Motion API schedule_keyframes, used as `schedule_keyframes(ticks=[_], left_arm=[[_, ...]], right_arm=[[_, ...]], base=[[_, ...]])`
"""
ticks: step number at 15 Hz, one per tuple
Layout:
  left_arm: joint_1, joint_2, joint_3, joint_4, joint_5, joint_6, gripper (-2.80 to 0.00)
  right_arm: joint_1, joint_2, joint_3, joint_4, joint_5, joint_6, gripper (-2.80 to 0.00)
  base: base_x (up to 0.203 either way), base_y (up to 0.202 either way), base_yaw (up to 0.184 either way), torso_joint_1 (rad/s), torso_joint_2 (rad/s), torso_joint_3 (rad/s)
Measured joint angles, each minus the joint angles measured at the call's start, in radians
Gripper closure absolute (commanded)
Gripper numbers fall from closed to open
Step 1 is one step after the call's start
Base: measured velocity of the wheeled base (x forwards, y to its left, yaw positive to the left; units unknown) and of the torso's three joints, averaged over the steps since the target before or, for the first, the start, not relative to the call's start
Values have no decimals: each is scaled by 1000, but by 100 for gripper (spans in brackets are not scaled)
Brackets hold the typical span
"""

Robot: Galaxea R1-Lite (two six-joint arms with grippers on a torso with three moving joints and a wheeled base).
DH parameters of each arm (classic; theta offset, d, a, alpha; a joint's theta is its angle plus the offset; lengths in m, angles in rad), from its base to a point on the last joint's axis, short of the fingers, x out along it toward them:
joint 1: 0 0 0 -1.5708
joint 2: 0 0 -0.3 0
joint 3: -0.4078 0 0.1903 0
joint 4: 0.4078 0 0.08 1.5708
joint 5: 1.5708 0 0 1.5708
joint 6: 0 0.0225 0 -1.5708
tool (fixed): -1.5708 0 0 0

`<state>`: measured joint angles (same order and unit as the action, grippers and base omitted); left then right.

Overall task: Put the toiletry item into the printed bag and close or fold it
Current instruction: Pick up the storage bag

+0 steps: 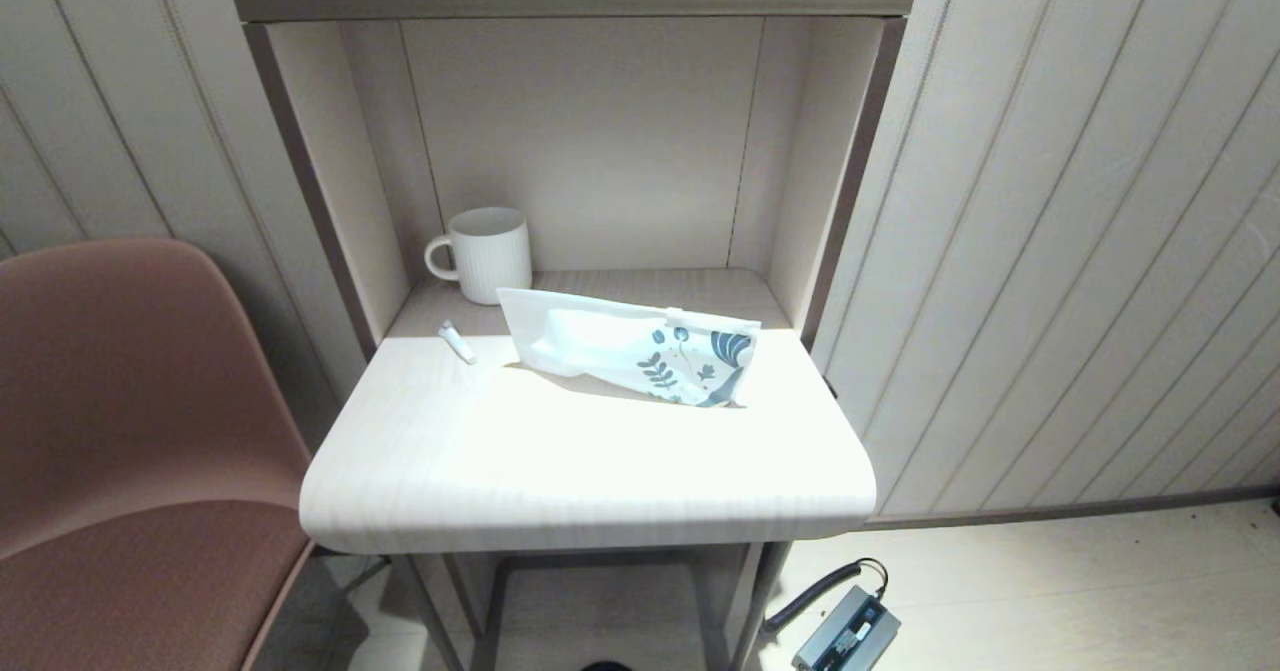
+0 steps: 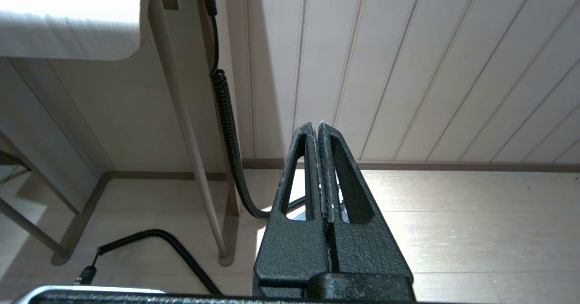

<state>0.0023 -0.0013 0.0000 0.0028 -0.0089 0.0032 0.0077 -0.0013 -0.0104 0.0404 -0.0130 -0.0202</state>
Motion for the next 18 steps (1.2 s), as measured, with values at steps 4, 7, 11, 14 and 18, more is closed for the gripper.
schedule_keyframes(ticks=[4, 7, 11, 14, 18], left_arm=[[-1, 0, 0, 0, 0, 0, 0], [-1, 0, 0, 0, -1, 0, 0], [0, 0, 0, 1, -3, 5, 0], [0, 0, 0, 1, -2, 5, 0], [0, 0, 0, 2, -2, 5, 0]], right_arm=[[0, 0, -20, 62, 3, -18, 0], [0, 0, -30, 83, 11, -55, 0], [1, 25, -32, 81, 35, -144, 0], [1, 31, -32, 79, 37, -151, 0], [1, 8, -30, 72, 36, -136, 0]], base=[[0, 0, 0, 0, 0, 0], [0, 0, 0, 0, 0, 0], [0, 0, 0, 0, 0, 0], [0, 0, 0, 0, 0, 0], [0, 0, 0, 0, 0, 0]])
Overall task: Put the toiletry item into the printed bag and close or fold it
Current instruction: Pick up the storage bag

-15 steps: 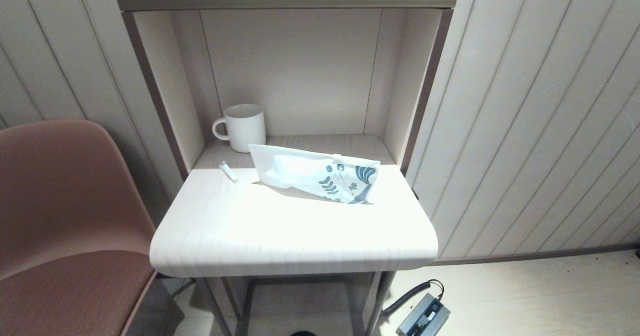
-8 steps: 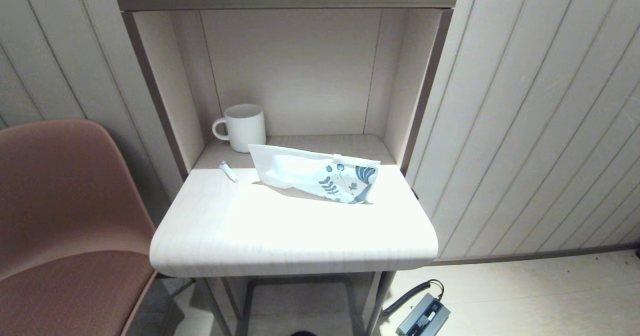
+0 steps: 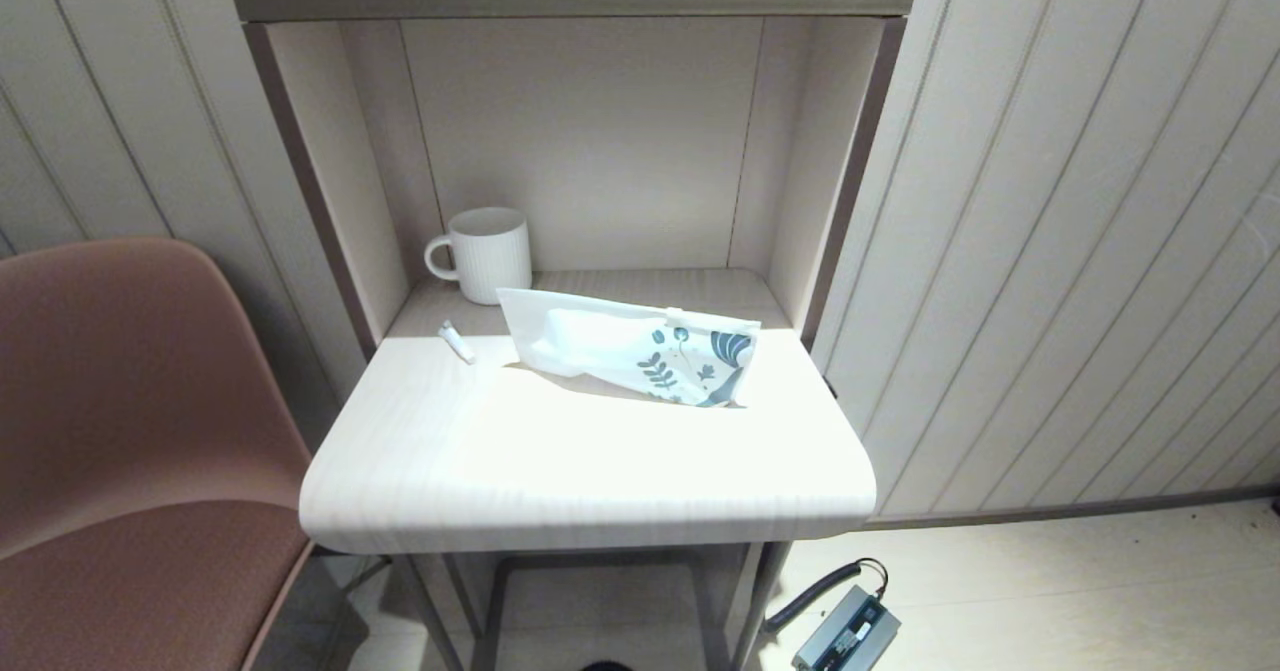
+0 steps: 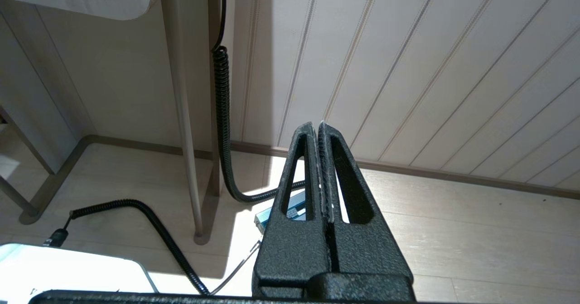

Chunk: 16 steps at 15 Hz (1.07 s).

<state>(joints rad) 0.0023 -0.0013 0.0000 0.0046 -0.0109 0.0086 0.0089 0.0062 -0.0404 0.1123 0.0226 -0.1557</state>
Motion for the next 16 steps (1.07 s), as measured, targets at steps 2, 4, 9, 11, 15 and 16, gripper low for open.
schedule_keyframes(ticks=[2, 4, 9, 11, 15, 16], left_arm=[[0, 0, 0, 0, 0, 0, 0], [0, 0, 0, 0, 0, 0, 0], [-1, 0, 0, 0, 0, 0, 0], [-1, 0, 0, -1, 0, 1, 0], [-1, 0, 0, -1, 0, 0, 0], [-1, 0, 0, -1, 0, 1, 0]], right_arm=[[0, -4, 0, -1, 0, 3, 0], [1, -5, 0, -4, -1, 4, 0], [0, -6, -48, -18, 5, 81, 0], [0, -5, -182, 20, 19, 139, 0], [4, 123, -449, 97, 48, 148, 0], [14, 190, -513, 99, 53, 149, 0]], base=[[0, 0, 0, 0, 0, 0], [0, 0, 0, 0, 0, 0], [0, 0, 0, 0, 0, 0], [0, 0, 0, 0, 0, 0], [0, 0, 0, 0, 0, 0], [0, 0, 0, 0, 0, 0]])
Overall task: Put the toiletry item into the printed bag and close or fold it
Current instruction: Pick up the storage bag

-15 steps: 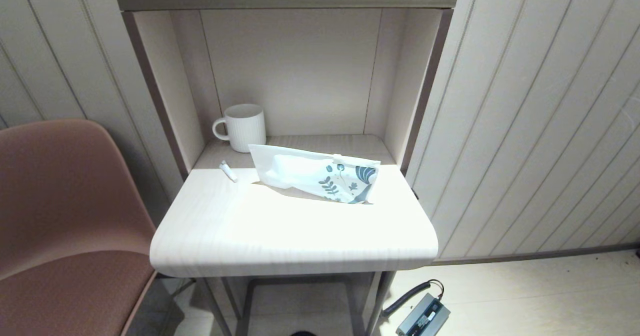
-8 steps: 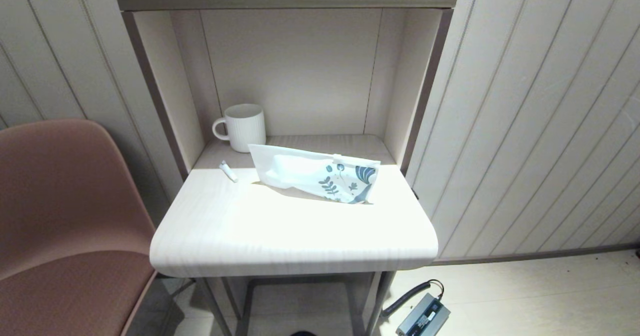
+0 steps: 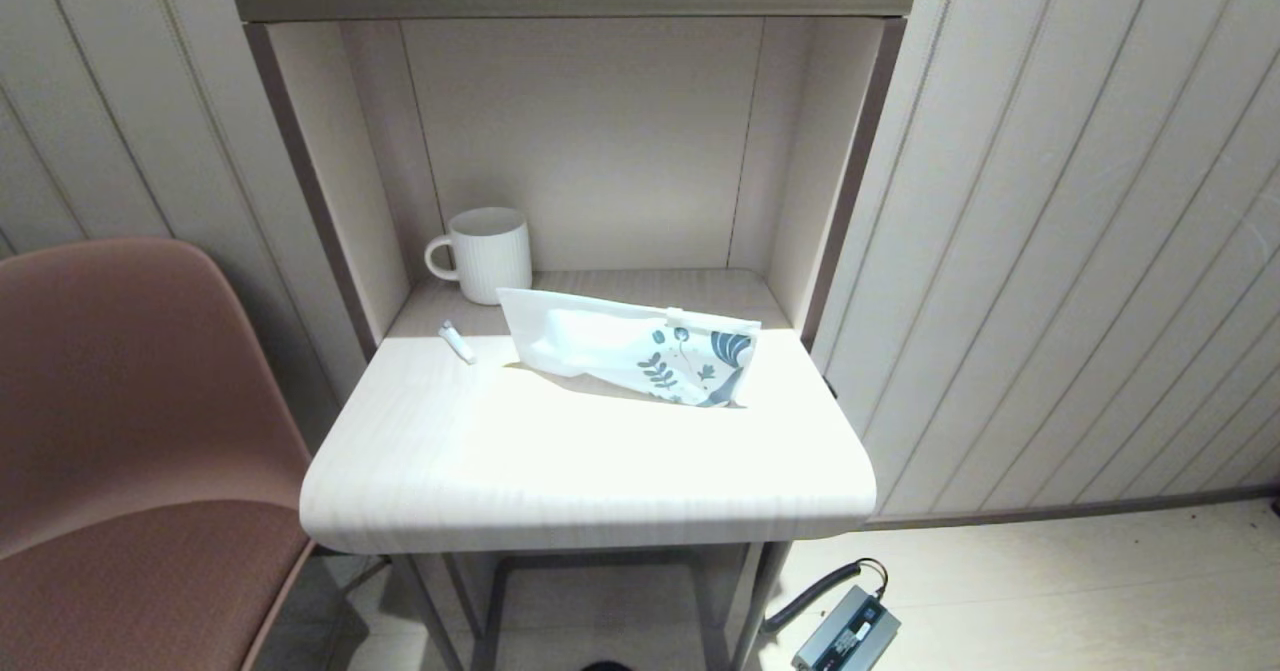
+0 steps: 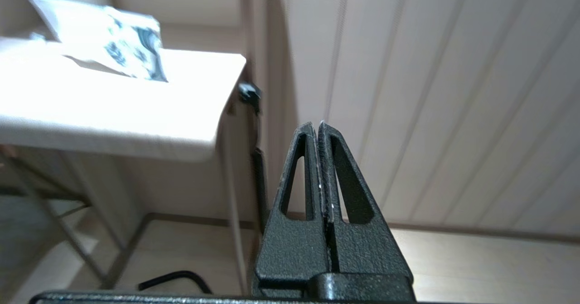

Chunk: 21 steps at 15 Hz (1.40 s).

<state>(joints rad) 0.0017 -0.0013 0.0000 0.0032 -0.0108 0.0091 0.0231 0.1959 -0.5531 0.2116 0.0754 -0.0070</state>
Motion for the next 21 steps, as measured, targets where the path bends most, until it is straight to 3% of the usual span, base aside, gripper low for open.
schedule_keyframes(ticks=[4, 10, 11, 19, 21], left_arm=[[-1, 0, 0, 0, 0, 0, 0], [0, 0, 0, 3, 0, 1, 0], [0, 0, 0, 1, 0, 1, 0], [0, 0, 0, 3, 0, 2, 0], [0, 0, 0, 2, 0, 2, 0]], right_arm=[[104, 295, -174, 10, 7, 4, 0], [246, 711, -261, 8, 32, 7, 0], [255, 777, -281, 7, 58, 7, -280], [281, 1172, -549, 4, 248, -2, -280], [285, 1218, -575, 3, 257, -19, -280]], base=[[0, 0, 0, 0, 0, 0], [0, 0, 0, 0, 0, 0], [0, 0, 0, 0, 0, 0], [0, 0, 0, 0, 0, 0], [0, 0, 0, 0, 0, 0]])
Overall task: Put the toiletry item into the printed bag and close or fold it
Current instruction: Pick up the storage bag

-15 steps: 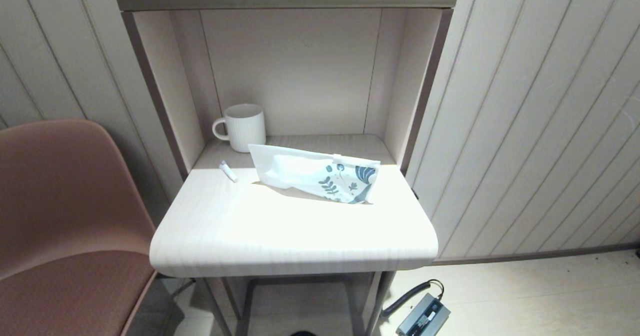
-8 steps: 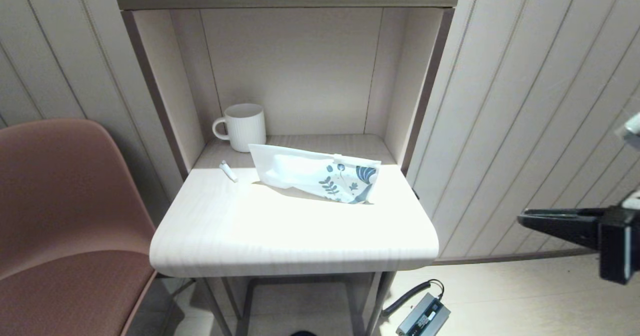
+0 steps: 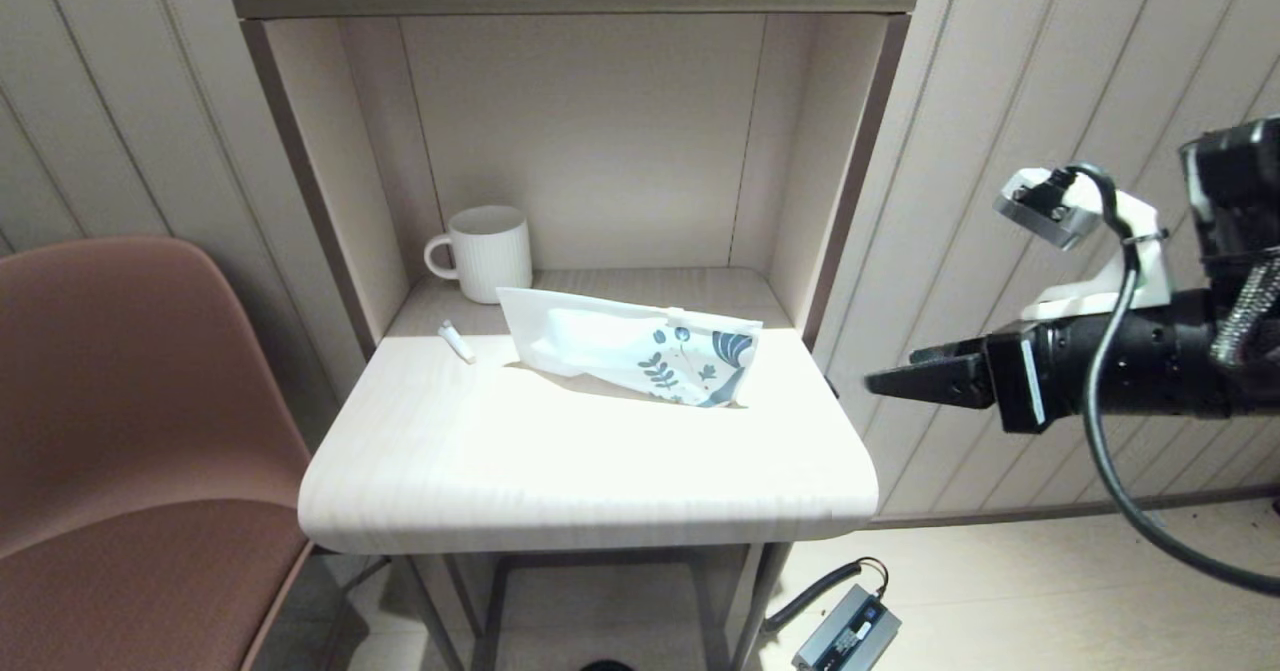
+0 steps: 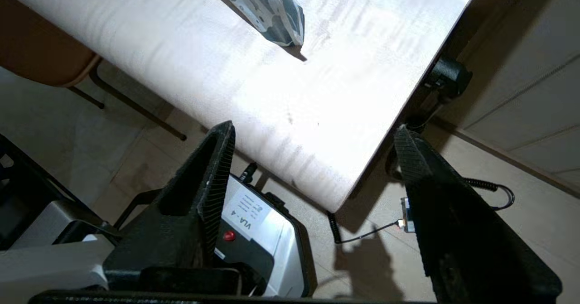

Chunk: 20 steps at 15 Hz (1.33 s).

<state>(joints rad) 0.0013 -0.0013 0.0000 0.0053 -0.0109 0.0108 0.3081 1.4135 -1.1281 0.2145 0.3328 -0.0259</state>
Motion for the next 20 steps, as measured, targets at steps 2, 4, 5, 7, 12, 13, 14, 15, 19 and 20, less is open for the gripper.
schedule_keyframes(ticks=[2, 4, 5, 7, 12, 13, 14, 15, 19, 20], left_arm=[[0, 0, 0, 1, 0, 0, 0], [0, 0, 0, 1, 0, 0, 0], [0, 0, 0, 1, 0, 0, 0], [0, 0, 0, 1, 0, 0, 0], [0, 0, -1, 4, 0, 1, 0], [0, 0, -1, 5, 0, 2, 0], [0, 0, -1, 5, 0, 2, 0], [0, 0, -2, 5, 0, 1, 0], [0, 0, -2, 7, 0, 2, 0], [0, 0, -2, 7, 0, 2, 0]], right_arm=[[16, 46, -15, -2, 0, -46, -280], [28, 106, -30, -40, 2, -90, -280], [38, 138, -36, -80, 4, -102, -280], [70, 207, -45, -193, 8, -109, -280], [123, 356, -135, -287, 7, -114, -280], [126, 379, -156, -288, 7, -117, -280], [129, 396, -166, -288, 7, -121, -280], [129, 407, -169, -288, 8, -126, -280], [137, 428, -178, -291, 37, -136, -280], [139, 432, -185, -292, 39, -136, -280]], base=[[0, 0, 0, 0, 0, 0], [0, 0, 0, 0, 0, 0], [0, 0, 0, 0, 0, 0], [0, 0, 0, 0, 0, 0], [0, 0, 0, 0, 0, 0], [0, 0, 0, 0, 0, 0], [0, 0, 0, 0, 0, 0], [0, 0, 0, 0, 0, 0], [0, 0, 0, 0, 0, 0], [0, 0, 0, 0, 0, 0]])
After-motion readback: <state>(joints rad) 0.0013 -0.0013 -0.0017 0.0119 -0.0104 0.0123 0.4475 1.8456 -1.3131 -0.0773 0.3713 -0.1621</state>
